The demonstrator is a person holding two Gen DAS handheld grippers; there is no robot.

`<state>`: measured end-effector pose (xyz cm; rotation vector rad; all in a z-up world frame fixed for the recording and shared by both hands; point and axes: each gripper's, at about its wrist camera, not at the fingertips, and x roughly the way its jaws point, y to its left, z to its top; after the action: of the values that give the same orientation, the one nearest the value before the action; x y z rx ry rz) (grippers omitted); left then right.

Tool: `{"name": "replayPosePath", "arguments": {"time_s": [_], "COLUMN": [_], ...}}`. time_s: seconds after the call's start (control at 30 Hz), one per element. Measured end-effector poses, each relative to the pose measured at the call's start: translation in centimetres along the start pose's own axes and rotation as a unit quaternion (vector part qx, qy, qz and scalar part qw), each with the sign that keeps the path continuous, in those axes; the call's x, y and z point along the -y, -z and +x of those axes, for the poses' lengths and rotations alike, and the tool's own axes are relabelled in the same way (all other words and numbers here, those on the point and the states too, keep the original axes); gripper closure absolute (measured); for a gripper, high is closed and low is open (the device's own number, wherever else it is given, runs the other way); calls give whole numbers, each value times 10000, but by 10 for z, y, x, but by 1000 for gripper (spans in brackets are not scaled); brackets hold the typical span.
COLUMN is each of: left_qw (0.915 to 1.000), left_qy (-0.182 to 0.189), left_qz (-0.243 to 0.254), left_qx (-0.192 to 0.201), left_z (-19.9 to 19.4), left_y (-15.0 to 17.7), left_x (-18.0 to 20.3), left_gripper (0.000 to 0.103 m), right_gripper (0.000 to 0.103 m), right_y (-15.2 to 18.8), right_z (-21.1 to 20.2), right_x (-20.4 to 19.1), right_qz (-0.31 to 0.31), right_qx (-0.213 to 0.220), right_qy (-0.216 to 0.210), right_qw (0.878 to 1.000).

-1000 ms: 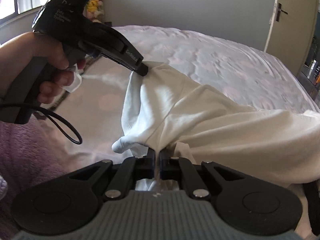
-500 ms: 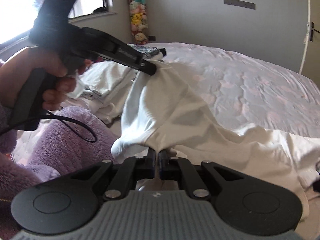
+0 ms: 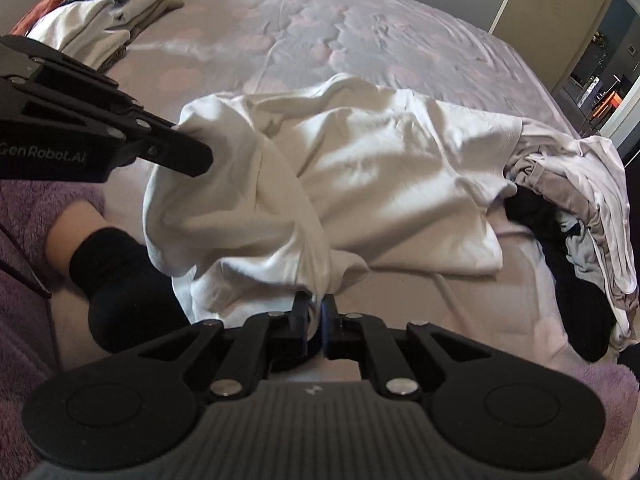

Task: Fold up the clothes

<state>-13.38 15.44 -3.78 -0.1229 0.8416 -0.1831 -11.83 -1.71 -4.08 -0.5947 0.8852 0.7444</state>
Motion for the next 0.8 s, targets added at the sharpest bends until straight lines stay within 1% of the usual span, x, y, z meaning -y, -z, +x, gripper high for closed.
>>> {"name": "replayPosePath", "arguments": {"time_s": [0.1,0.13,0.2,0.23,0.27,0.3,0.33,0.37,0.47,0.63,0.73,0.8], "left_qw": [9998,9996,9992,9993,9993,9994,9995,9996,9998,9996,9989,9982], "left_qy": [133,178,231,196,168,145,131,117,107,-2,-136,-177], "left_qz": [105,141,208,233,245,228,194,160,11,-236,-431,-548], "left_qx": [-132,-176,-239,-225,-211,-197,-189,-181,-176,-128,-157,-177], "left_z": [9,12,16,15,13,11,8,5,-6,-26,-34,-36], "left_y": [7,10,14,13,12,12,11,11,10,10,11,13], "left_x": [6,8,11,10,8,6,3,0,-13,-37,-53,-62], "left_gripper": [102,101,100,100,94,85,80,73,58,55,52,52], "right_gripper": [91,89,81,76,74,73,72,70,70,70,70,67], "right_y": [5,5,2,0,-3,-6,-9,-12,-24,-46,-55,-59], "right_z": [0,-5,-17,-22,-29,-36,-41,-46,-52,-47,-36,-29], "right_x": [3,4,6,6,5,5,4,3,-5,-22,-35,-45], "right_qz": [-4,4,-1,-21,-54,-87,-124,-160,-351,-611,-722,-791], "right_qx": [-79,-38,58,118,178,238,304,370,542,722,699,669], "right_qy": [2,32,60,41,-9,-61,-78,-94,-67,-314,-598,-795], "right_qw": [10000,10000,10000,9999,9998,9997,9994,9991,9979,9950,9931,9914]}}
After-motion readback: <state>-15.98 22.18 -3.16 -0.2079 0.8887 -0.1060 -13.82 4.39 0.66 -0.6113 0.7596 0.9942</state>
